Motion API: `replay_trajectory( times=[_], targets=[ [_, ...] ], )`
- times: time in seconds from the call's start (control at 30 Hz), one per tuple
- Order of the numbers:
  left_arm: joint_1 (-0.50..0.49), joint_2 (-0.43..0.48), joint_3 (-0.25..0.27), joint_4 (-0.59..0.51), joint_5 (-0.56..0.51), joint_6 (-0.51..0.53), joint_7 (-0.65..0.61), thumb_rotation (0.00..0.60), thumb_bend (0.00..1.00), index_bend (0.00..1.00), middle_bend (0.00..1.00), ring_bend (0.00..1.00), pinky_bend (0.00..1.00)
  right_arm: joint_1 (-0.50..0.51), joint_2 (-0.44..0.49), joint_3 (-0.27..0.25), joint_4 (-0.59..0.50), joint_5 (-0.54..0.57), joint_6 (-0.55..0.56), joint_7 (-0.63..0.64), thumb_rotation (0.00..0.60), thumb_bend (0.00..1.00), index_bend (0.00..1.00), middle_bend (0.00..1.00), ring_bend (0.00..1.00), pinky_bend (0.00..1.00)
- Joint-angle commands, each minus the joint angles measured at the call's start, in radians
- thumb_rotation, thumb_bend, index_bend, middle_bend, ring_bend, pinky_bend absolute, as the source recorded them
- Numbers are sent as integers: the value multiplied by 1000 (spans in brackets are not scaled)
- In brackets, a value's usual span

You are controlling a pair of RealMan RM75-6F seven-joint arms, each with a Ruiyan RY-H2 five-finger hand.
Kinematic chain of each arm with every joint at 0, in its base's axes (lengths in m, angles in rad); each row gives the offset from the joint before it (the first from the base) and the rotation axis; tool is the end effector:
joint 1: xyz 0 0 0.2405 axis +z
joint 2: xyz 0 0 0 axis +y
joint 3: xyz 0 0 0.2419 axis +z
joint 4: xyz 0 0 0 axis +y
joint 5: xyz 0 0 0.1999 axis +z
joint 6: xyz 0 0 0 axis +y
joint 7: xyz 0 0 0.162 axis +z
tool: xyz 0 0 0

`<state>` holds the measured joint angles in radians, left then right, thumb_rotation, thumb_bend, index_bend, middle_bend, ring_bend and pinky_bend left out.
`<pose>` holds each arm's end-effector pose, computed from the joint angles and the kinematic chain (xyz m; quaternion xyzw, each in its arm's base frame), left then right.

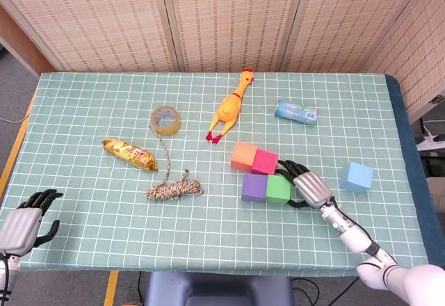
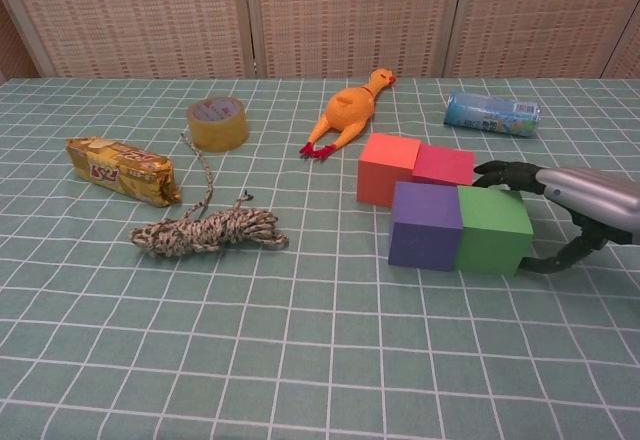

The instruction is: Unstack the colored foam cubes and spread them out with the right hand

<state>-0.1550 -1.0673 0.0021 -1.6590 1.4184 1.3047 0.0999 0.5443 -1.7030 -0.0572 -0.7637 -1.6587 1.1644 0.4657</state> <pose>-0.3038 0.2033 0.1446 -0.6464 -0.4169 -0.2951 0.5668 -0.2656 -0.3209 -0.0137 0.7476 -0.3825 0.3976 0.3698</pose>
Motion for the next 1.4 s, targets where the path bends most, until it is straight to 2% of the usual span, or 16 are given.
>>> replay_trajectory(
  times=[0.03, 0.17, 0.37, 0.57, 0.8, 1.07, 1.17, 1.23, 1.4],
  targets=[
    [-1, 0, 0, 0, -2, -2, 1, 600, 460, 213, 160, 154, 357, -12, 22, -5, -34, -9, 35, -15, 600, 128, 85, 6, 0, 157],
    [-2, -1, 0, -1, -6, -6, 4, 600, 461, 213, 159, 154, 357, -37, 62, 2, -115, -2, 80, -78, 600, 128, 82, 4, 0, 157],
    [-1, -2, -1, -2, -4, -1, 4, 600, 460, 213, 160, 154, 357, -75, 125, 46, -297, 59, 106, -232, 600, 128, 102, 0, 0, 151],
    [-2, -3, 0, -2, -5, -4, 5, 600, 461, 213, 160, 154, 357, -80, 159, 52, -389, 74, 91, -264, 600, 128, 106, 0, 0, 146],
    [-1, 0, -2, -1, -7, 0, -1, 600, 462, 213, 160, 154, 357, -79, 151, 55, -423, 103, 40, -317, 600, 122, 106, 0, 0, 147],
    [0, 2, -3, 1, -6, 4, -9, 600, 461, 213, 160, 154, 357, -92, 176, 55, -488, 109, 40, -347, 600, 33, 99, 5, 0, 153],
    [-1, 1, -3, 1, -8, 1, -6, 600, 460, 213, 160, 154, 357, -105, 175, 61, -498, 124, 49, -387, 600, 29, 100, 48, 0, 163],
    [-1, 0, -3, 0, -8, 0, -4, 600, 460, 213, 160, 154, 357, -112, 169, 68, -499, 139, 52, -415, 600, 30, 105, 90, 11, 206],
    [-4, -2, -1, -1, -9, -7, 5, 600, 461, 213, 160, 154, 357, -109, 139, 93, -483, 192, 9, -435, 600, 31, 143, 177, 98, 277]
  ],
)
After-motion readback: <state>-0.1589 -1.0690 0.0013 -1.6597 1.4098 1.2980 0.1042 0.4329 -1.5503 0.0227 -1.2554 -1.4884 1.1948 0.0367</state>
